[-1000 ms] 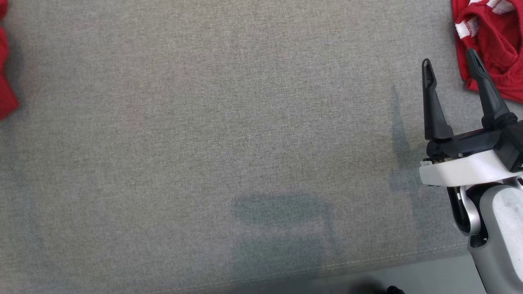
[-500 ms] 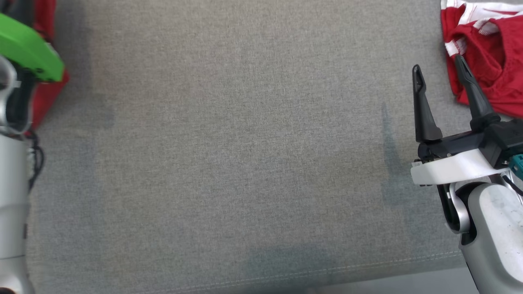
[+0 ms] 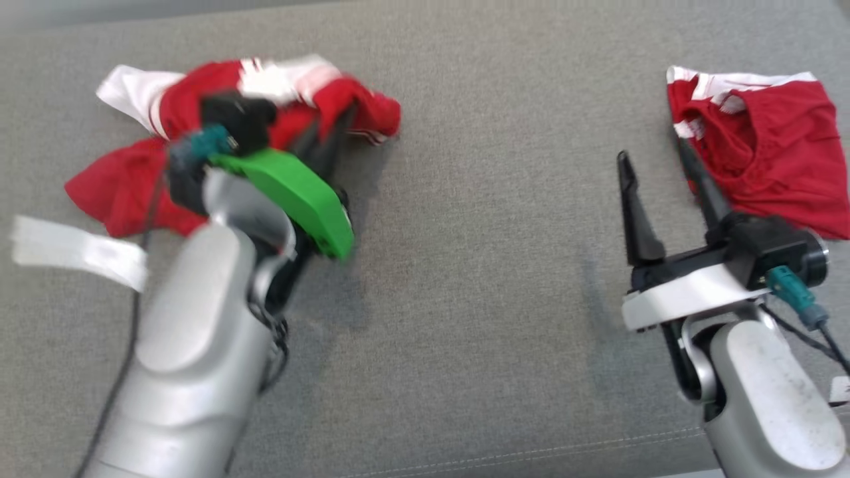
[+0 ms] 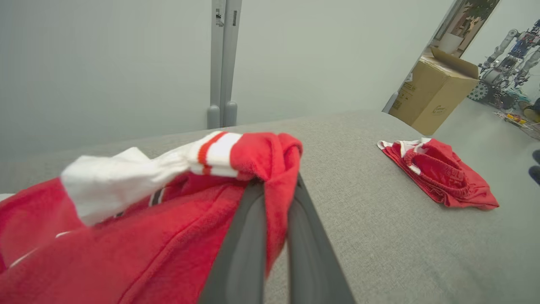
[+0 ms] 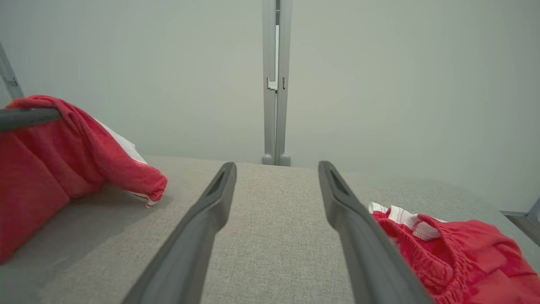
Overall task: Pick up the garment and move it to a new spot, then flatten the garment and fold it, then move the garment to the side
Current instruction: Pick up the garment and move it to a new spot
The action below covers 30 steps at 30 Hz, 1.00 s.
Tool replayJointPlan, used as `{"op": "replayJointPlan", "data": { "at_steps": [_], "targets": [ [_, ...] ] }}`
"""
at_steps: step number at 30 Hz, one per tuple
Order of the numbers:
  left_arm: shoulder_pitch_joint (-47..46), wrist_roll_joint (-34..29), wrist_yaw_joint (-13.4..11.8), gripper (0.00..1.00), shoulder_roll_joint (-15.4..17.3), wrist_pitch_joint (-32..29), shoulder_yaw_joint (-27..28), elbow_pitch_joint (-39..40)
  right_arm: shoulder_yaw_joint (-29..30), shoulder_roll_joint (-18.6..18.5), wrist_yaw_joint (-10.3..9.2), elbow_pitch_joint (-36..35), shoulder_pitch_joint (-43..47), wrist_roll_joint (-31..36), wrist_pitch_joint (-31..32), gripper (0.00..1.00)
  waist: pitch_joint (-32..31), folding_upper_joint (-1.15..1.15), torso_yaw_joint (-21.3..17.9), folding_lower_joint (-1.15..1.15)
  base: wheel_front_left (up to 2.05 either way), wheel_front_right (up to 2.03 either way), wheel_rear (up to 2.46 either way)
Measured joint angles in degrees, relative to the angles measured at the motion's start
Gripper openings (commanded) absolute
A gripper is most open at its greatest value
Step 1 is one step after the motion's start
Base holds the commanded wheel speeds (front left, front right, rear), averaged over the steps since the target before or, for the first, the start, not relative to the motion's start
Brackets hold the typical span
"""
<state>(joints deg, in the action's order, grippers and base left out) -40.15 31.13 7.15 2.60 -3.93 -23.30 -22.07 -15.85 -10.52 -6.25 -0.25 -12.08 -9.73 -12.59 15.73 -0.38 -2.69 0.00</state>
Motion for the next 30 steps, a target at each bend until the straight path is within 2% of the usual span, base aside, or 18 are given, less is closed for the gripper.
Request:
{"op": "replayJointPlan", "data": {
  "at_steps": [4,22,26,30],
  "targets": [
    [6.3,1.5,0.0,0.0,-2.5,0.5,-2.8,-2.4,-2.1,1.7,0.69,1.3,1.6,-0.6,0.0,1.0,-2.8,0.0,-1.1,0.0,0.0,0.0,0.0],
    [11.9,1.3,0.0,0.0,-0.8,2.6,-14.4,-6.6,-3.6,2.7,1.68,2.5,2.3,-0.9,0.0,1.0,-5.3,0.0,-13.0,0.0,0.0,0.0,0.0],
    [12.5,1.2,0.0,0.0,-0.3,2.5,-19.3,-7.2,-2.9,2.6,1.63,2.8,2.3,-0.9,0.0,1.0,-5.1,0.0,-14.7,0.0,0.0,0.0,0.0],
    [13.9,2.2,0.0,0.0,-0.2,2.9,-24.0,-7.4,-2.5,2.4,1.61,3.5,2.4,-1.0,-0.1,1.0,-5.2,0.0,-14.7,0.0,0.0,0.0,0.0]
  ]
}}
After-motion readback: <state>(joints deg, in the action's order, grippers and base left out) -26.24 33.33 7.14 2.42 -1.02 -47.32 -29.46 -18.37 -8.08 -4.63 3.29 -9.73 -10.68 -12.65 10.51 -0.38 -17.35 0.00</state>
